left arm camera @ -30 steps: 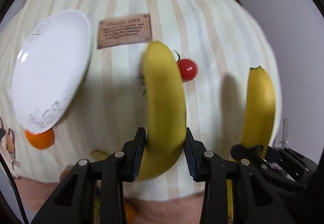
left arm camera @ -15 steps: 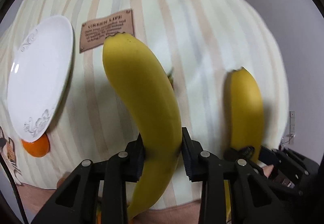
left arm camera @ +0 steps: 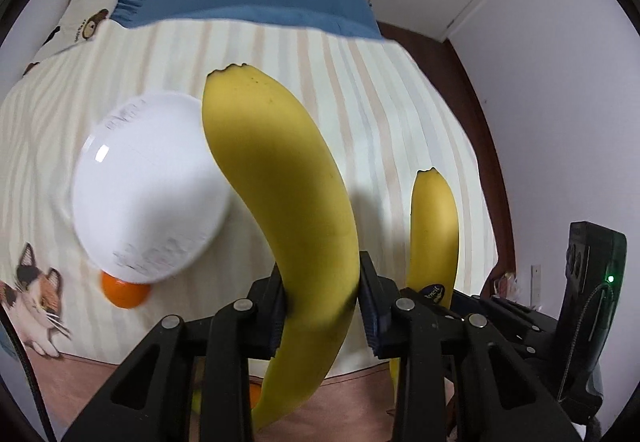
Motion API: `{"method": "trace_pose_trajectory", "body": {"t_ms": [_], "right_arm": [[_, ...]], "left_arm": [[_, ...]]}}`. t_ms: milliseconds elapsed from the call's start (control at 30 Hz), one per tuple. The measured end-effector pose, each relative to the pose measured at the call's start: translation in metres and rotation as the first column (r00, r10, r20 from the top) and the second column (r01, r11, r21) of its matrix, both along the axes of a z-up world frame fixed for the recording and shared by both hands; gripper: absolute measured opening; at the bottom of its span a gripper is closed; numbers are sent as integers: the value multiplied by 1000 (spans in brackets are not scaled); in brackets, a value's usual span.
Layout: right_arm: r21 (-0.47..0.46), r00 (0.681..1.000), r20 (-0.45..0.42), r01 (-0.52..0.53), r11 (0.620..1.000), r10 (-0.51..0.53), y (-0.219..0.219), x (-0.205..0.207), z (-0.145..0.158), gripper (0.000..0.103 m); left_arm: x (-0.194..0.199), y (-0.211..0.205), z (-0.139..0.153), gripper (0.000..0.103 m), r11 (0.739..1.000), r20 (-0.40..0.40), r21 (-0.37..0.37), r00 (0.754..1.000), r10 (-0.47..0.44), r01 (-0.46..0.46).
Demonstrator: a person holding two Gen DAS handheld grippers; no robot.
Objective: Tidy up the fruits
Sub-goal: 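Carry both held bananas with both grippers over the white plate, then lower the bananas onto the white plate and open both grippers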
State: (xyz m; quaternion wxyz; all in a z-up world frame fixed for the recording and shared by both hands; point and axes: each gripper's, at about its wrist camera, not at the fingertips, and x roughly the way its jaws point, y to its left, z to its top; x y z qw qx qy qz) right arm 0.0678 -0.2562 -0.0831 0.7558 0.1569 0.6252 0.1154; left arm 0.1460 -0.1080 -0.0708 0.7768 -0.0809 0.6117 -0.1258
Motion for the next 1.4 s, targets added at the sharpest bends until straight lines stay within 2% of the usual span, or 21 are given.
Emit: {"method": "trace_pose_trajectory", "body": {"t_ms": [167,267,500,600,833,967,1133,1200,1333,1400], "right_arm": [[25,999,27,-33,999,32,37,19,18,38],[31,999,34,-40,999,39,68,35,21,38],[28,999,-6,-36,999,36,150,84,-2,38],[20,999,-41,-17,1000,18,169,96,-20,38],[-29,989,-111,91,995,-94,188,95,-61,38],[-44,983,-112,144,989,-148,187,82,-70,38],[-52,979,-114,164,985,-169,190,69,-73,39],[-53,978,-117,170,984,-175,189,66,-73,40],[-68,976,-124,172,983,-179,204,79,-79,50],[-69,976,-126,169,983,-177,209,83,-77,55]], "left_arm": [[5,66,14,29,1000,-10,3,1000,28,-28],[16,95,17,29,998,-20,30,998,52,-52],[45,190,-23,29,991,-131,33,982,136,-133],[55,212,-41,29,985,-176,30,969,171,-169],[55,253,-67,29,973,-253,3,941,224,-230],[49,263,-75,29,971,-269,-3,936,229,-238],[24,280,-82,29,972,-293,2,930,224,-233],[29,287,-88,29,972,-316,9,921,227,-237],[25,313,-81,32,964,-330,14,909,254,-264],[17,322,-72,32,965,-314,27,914,256,-261]]}}
